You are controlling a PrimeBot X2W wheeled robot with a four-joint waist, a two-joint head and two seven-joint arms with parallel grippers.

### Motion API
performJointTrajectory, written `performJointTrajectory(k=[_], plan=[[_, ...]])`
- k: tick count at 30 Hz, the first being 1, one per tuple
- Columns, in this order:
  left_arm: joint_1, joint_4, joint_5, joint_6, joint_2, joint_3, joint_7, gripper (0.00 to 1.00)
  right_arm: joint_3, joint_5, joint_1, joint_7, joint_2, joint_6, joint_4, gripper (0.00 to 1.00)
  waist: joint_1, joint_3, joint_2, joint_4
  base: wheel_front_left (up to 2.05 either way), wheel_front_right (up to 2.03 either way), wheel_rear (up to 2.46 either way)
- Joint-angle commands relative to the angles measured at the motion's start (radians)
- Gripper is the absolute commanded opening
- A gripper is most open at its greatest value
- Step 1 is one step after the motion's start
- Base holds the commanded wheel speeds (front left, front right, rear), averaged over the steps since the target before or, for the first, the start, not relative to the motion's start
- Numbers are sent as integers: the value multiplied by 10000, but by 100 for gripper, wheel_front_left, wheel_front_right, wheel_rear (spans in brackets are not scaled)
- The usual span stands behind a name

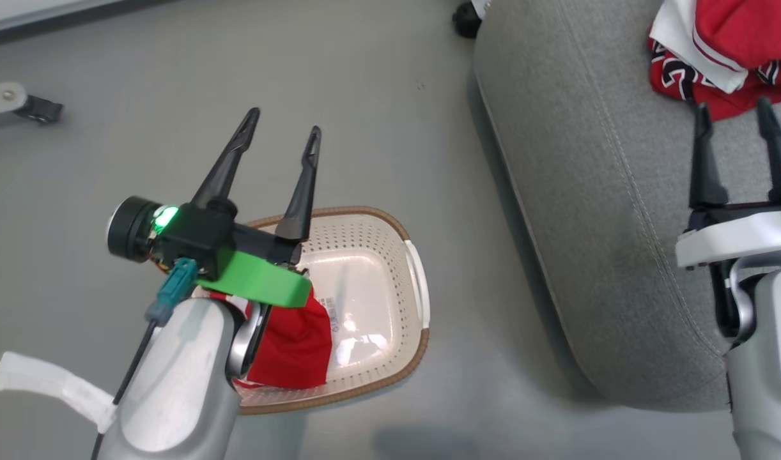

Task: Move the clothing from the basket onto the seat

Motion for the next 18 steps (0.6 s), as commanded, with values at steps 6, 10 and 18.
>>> performJointTrajectory(k=[6,10,18], plan=[[900,-217,36,56,-220,1078,-5,100,790,116,525,-23,327,-10,-623,100,0,-1124,0,1056,0,0,0],[1300,-281,155,-45,-334,1585,-5,100,1262,98,708,-23,507,-10,-882,100,0,-1433,0,1370,0,0,0],[2099,-425,344,-155,-509,2545,-5,100,2097,-24,1173,-21,703,-10,-1006,100,0,-2056,0,1791,0,0,0]])
